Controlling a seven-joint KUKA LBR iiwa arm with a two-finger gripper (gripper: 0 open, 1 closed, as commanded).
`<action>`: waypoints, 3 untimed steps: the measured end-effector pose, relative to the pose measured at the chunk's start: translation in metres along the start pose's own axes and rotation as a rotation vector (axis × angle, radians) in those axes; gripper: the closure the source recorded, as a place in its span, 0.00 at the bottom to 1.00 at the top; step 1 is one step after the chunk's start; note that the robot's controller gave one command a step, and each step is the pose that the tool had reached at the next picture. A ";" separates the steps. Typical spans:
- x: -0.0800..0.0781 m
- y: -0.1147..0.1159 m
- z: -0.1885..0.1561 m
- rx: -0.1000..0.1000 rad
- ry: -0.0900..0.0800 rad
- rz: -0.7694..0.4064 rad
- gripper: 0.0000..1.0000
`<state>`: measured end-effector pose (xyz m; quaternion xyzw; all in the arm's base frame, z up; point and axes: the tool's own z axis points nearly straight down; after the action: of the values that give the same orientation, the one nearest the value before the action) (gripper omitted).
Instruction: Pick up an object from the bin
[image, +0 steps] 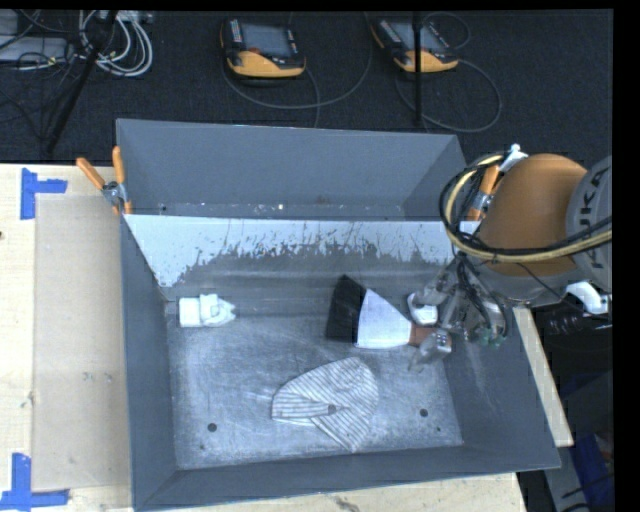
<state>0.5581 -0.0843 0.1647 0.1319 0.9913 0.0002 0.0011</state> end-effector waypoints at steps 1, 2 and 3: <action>-0.012 -0.005 0.024 0.000 0.004 0.022 0.00; -0.022 -0.006 0.044 0.001 0.004 -0.260 0.00; -0.023 -0.006 0.067 -0.001 0.003 -0.182 0.00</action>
Offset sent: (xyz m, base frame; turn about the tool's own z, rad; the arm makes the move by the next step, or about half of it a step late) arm 0.0387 -0.0054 -0.0861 -0.0021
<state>0.5794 -0.0958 0.0975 0.0411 0.9992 0.0006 -0.0006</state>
